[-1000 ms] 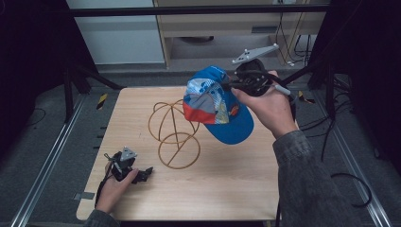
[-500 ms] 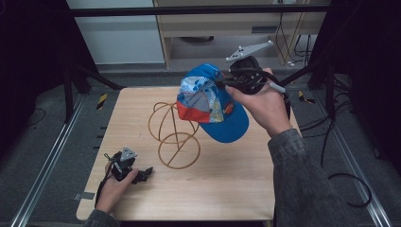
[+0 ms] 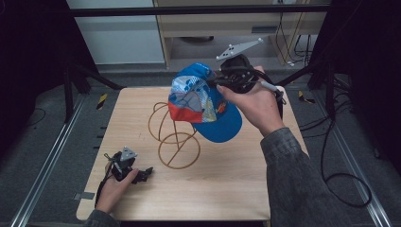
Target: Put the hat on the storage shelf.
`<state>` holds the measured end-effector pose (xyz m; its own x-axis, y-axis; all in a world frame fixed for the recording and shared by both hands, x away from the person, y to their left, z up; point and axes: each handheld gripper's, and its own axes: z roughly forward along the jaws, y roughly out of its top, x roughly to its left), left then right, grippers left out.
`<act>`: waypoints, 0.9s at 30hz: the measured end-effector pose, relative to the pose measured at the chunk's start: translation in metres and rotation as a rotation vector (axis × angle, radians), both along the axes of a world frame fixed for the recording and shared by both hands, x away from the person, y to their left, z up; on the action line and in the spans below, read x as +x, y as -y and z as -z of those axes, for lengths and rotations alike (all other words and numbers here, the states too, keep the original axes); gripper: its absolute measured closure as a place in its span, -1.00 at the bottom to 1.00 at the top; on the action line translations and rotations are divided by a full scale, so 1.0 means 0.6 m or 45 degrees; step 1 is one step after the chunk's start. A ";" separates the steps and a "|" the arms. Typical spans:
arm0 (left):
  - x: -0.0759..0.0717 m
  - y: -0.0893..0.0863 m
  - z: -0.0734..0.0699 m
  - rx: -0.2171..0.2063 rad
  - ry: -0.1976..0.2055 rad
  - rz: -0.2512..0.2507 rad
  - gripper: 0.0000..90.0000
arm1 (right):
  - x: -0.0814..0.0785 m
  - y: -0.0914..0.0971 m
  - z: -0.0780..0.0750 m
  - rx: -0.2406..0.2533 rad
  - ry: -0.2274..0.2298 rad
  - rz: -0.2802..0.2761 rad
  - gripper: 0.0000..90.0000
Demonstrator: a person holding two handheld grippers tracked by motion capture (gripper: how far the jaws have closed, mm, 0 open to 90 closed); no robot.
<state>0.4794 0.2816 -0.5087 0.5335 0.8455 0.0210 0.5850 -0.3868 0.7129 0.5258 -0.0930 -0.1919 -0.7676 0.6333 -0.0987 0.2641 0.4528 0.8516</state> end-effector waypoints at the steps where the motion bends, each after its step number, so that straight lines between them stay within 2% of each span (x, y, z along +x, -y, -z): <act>1: 0.000 0.000 0.000 0.000 0.000 0.000 -1.00 | 0.000 -0.002 -0.001 -0.002 0.001 -0.004 1.00; 10: 0.000 0.000 0.000 0.000 0.000 0.001 -1.00 | -0.003 -0.022 -0.006 0.003 0.009 -0.030 1.00; 27: 0.000 0.000 0.000 0.000 0.001 0.001 -1.00 | -0.008 -0.052 0.000 0.036 0.021 -0.070 1.00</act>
